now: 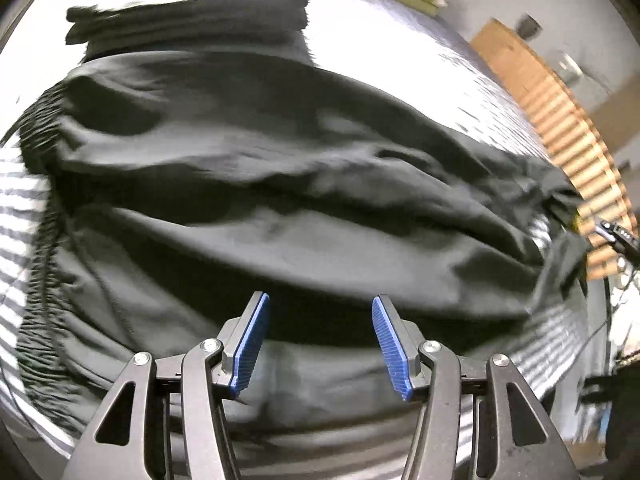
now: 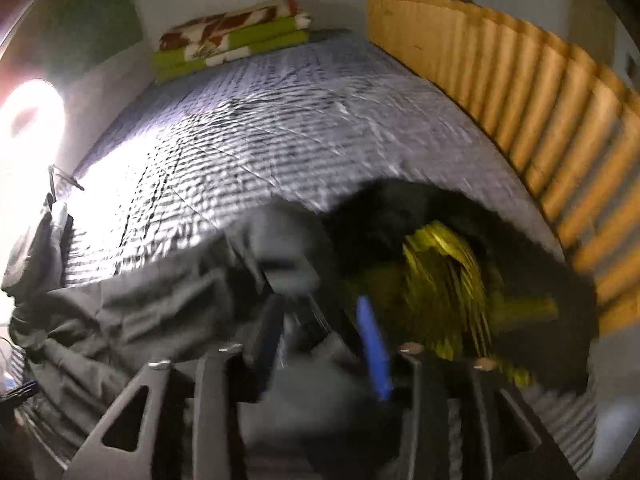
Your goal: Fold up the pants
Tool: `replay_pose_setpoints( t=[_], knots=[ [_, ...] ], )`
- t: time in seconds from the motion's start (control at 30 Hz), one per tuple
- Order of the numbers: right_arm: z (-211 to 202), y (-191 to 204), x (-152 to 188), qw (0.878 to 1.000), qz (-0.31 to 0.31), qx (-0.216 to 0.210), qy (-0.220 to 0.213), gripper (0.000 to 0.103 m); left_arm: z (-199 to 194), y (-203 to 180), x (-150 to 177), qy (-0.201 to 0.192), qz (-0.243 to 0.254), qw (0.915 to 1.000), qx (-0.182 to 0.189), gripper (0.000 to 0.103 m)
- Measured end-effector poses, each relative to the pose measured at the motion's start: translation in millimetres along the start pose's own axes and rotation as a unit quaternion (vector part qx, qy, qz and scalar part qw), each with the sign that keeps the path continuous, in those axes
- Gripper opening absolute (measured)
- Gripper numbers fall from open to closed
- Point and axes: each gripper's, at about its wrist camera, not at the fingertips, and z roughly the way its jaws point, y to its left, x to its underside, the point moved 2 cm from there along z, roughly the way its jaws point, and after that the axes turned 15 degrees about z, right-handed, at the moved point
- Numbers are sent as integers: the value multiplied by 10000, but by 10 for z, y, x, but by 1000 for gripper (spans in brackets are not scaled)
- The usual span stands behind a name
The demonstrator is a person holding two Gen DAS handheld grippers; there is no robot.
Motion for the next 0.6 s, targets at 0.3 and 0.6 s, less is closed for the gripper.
replay_pose_setpoints(
  t=[0.3, 0.6],
  knots=[
    [4, -791, 624, 9948, 888, -100, 486, 49, 320, -1467, 185, 343, 1654, 9836, 638, 65],
    [537, -495, 605, 9930, 793, -207, 853, 2, 1005, -2389, 112, 627, 2727, 9593, 389, 36]
  ],
)
